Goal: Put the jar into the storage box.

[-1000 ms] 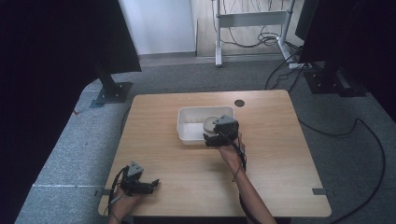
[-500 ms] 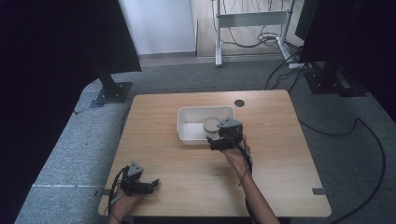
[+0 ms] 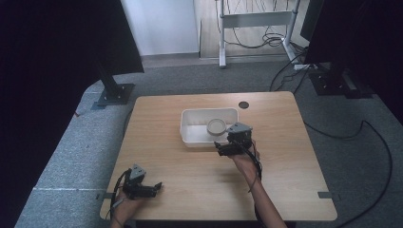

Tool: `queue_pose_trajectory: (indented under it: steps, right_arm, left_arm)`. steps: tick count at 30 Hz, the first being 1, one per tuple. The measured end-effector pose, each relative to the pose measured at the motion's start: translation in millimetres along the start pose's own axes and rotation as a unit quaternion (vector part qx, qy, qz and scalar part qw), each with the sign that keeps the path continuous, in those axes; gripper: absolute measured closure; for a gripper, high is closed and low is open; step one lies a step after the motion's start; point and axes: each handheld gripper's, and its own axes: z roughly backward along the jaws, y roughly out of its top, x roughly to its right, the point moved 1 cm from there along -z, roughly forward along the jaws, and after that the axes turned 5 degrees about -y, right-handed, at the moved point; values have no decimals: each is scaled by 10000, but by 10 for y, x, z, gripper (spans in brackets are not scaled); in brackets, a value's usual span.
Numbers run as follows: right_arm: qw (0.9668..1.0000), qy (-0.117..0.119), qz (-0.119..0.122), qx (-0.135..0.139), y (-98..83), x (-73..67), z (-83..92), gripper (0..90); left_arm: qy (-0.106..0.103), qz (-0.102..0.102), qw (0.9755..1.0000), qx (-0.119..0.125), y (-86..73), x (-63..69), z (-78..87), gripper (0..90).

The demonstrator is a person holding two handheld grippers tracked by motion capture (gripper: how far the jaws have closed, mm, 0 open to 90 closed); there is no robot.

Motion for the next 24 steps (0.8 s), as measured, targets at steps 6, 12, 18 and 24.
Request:
queue_pose_trajectory:
  steps: [6,12,18,24]
  right_arm:
    - [10000,30,8,49,-38,23,71,34]
    - [10000,23,31,74,-99,43,157,36]
    - [9999,28,-18,97,-184,79,237,36]
    - [10000,-15,-4,96,-262,115,312,35]
  left_arm:
    - [8,1,10000,0,0,1,1,31]
    - [9,9,10000,0,-1,2,1,31]
    - [9,9,10000,0,-1,2,1,31]
    - [8,11,10000,2,-1,3,0,31]
